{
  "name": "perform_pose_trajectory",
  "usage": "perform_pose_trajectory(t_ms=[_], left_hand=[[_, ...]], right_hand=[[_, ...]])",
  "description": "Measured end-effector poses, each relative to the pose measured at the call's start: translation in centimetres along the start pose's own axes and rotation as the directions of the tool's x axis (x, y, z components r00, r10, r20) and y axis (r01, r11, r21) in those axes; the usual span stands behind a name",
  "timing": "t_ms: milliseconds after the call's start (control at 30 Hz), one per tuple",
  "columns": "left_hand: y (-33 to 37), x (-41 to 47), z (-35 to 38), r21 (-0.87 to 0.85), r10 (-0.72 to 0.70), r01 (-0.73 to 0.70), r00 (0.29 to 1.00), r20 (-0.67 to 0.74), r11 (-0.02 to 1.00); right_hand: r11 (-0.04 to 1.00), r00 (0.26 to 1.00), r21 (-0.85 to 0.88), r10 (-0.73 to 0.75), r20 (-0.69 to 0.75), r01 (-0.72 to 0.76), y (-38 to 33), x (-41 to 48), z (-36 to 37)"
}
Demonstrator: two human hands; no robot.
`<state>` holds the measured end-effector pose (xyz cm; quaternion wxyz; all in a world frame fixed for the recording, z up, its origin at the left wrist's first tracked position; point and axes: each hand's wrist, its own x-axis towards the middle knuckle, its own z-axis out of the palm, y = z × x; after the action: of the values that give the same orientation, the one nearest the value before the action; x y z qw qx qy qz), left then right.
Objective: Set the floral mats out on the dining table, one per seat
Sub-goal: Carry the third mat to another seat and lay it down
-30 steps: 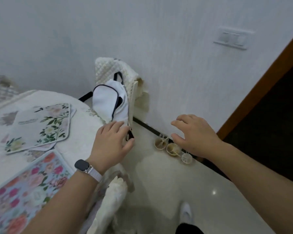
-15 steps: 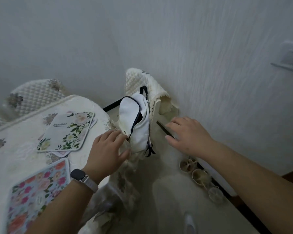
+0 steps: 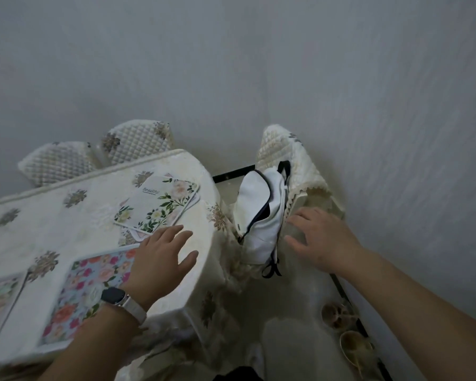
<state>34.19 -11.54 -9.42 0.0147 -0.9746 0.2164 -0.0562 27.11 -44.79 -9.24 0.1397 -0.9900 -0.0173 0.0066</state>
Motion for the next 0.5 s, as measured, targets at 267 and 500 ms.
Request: perform_pose_trajectory(t_ms=[267, 500], left_hand=[[-0.7, 6.1, 3.6, -0.072, -0.056, 0.06, 0.997, 0.056, 0.996], [-7.2, 10.8, 6.2, -0.126, -0.201, 0.207, 0.978, 0.062, 0.97]], right_hand=[[0.997, 0.998, -0.034, -0.067, -0.004, 0.067, 2.0, 9.0, 0.5], [0.975, 0.974, -0.067, -0.207, 0.086, 0.213, -1.7, 20.1, 2.0]])
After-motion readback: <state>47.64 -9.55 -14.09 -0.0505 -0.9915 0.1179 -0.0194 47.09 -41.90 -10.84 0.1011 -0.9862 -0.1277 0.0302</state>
